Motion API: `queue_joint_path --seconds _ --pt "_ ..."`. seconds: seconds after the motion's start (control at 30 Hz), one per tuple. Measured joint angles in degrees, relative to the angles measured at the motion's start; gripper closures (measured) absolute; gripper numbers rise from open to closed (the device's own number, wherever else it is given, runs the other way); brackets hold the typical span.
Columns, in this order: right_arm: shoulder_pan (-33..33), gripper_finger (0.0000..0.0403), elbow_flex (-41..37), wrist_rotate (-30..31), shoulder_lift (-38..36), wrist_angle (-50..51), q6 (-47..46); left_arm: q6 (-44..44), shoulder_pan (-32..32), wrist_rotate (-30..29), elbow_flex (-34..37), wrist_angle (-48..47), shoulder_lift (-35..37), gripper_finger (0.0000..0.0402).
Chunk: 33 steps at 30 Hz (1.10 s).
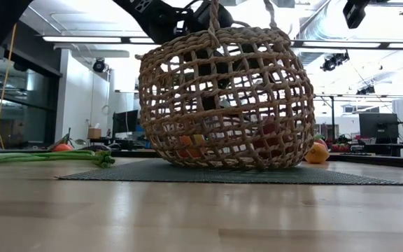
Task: Build produce basket
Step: Put the banana into the woven basket
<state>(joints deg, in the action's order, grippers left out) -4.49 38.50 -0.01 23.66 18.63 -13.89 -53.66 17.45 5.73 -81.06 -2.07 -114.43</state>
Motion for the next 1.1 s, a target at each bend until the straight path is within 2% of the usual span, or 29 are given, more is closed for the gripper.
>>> queue_joint_path --seconds 0.27,0.6,0.77,0.9,1.1 --pt "0.00 0.0403 0.00 0.00 0.00 0.00 -0.45 -3.21 -1.08 -0.18 0.00 -2.61 0.83 0.0002" --pt "0.00 0.0403 0.00 0.00 0.01 0.12 -0.16 -2.01 -3.11 -3.10 -0.04 -5.81 5.63 0.0002" --pt "0.00 0.0403 0.00 0.00 0.00 0.35 -0.17 0.68 -3.28 -8.37 0.04 -9.59 9.33 0.0002" --pt "0.00 0.0403 0.02 0.00 0.00 0.39 -0.17 4.07 -2.98 -10.12 0.02 -10.39 13.80 0.0002" --pt "0.00 0.0403 0.02 0.00 0.00 0.39 -0.17 14.74 -4.64 -12.10 0.02 -10.93 21.77 0.0002"
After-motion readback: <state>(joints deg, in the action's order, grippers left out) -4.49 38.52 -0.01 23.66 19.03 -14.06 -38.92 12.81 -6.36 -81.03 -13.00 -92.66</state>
